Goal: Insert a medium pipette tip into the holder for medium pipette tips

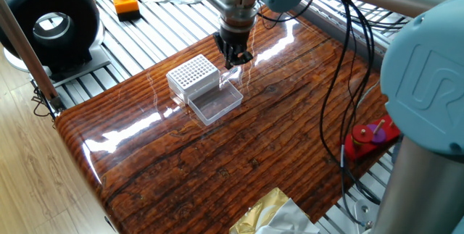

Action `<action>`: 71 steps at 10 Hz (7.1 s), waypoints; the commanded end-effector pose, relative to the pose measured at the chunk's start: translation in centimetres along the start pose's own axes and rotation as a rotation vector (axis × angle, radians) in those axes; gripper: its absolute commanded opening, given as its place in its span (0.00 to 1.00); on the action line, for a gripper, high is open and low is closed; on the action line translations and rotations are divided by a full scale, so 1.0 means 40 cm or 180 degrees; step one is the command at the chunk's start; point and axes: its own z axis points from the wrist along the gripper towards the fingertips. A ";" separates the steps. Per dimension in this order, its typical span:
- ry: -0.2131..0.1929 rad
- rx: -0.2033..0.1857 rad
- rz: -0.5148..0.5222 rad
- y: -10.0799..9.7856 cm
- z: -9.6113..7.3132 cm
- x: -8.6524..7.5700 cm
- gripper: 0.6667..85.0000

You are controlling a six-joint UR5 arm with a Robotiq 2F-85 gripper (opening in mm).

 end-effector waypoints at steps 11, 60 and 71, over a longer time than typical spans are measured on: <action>0.0047 0.0015 -0.0093 0.006 0.046 0.027 0.14; -0.0063 0.0172 -0.0002 -0.027 0.036 0.005 0.15; -0.0031 0.0160 0.0048 -0.033 0.013 0.006 0.14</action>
